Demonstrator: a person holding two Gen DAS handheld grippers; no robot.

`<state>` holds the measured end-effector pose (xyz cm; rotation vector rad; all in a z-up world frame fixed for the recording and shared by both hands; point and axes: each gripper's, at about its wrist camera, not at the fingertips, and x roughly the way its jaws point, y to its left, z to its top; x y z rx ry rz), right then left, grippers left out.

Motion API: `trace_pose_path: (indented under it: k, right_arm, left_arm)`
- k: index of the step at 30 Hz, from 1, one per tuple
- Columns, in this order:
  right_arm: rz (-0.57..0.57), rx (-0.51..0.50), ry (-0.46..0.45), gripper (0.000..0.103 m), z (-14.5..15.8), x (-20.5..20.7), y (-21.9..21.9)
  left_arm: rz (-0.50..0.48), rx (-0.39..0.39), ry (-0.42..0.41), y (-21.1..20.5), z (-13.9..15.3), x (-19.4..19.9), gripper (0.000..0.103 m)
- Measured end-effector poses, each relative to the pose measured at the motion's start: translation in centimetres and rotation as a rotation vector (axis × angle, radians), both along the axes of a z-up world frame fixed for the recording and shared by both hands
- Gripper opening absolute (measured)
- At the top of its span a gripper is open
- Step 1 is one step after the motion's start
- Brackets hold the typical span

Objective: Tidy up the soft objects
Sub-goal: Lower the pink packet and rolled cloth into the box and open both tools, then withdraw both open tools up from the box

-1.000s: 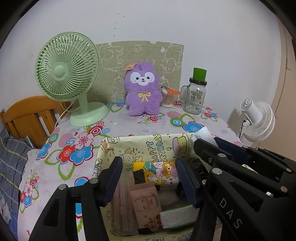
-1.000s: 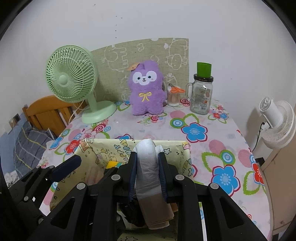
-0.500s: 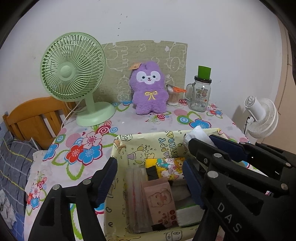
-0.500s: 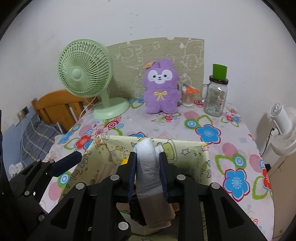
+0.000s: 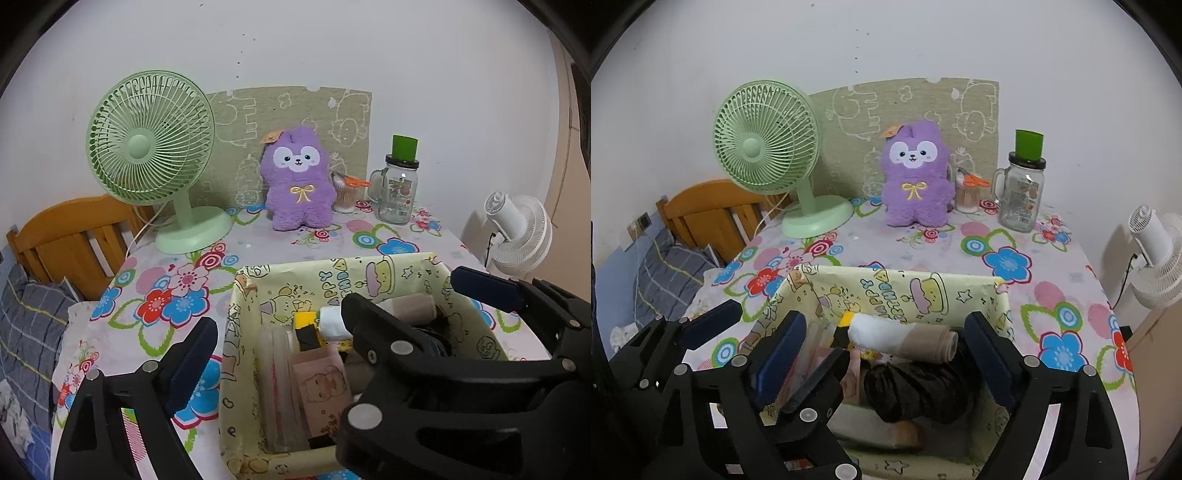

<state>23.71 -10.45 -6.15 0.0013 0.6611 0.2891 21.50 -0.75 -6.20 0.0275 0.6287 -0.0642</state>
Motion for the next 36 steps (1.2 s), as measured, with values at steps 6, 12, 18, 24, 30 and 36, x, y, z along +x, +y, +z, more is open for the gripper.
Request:
trace_pose_path:
  k: [6,12,18,24,30,36]
  right_arm:
    - [-0.043,-0.028,0.021,0.095,0.0,-0.8,-0.8]
    - [-0.062,-0.029,0.024,0.099,0.1,-2.0,-1.7]
    - [-0.077,-0.033,0.008,0.100,0.7,-3.4,-2.4]
    - [-0.100,-0.037,-0.008,0.100,1.2,-4.5,-3.2]
    - [-0.130,-0.033,-0.032,0.101,1.8,-6.1,-4.2]
    - [-0.177,-0.076,-0.056,0.101,2.7,-7.8,-4.9]
  left_arm:
    - [-0.012,-0.022,0.009,-0.7,-0.1,-0.6,0.094]
    - [-0.039,-0.069,0.040,-1.0,-0.2,-1.3,0.098]
    - [-0.034,-0.049,0.023,-1.5,0.3,-2.5,0.101]
    - [-0.018,-0.044,0.020,-1.2,0.8,-3.5,0.103]
    - [-0.014,-0.028,0.004,-1.1,1.1,-4.8,0.103]
    - [-0.003,-0.033,0.023,-0.6,1.6,-5.6,0.103]
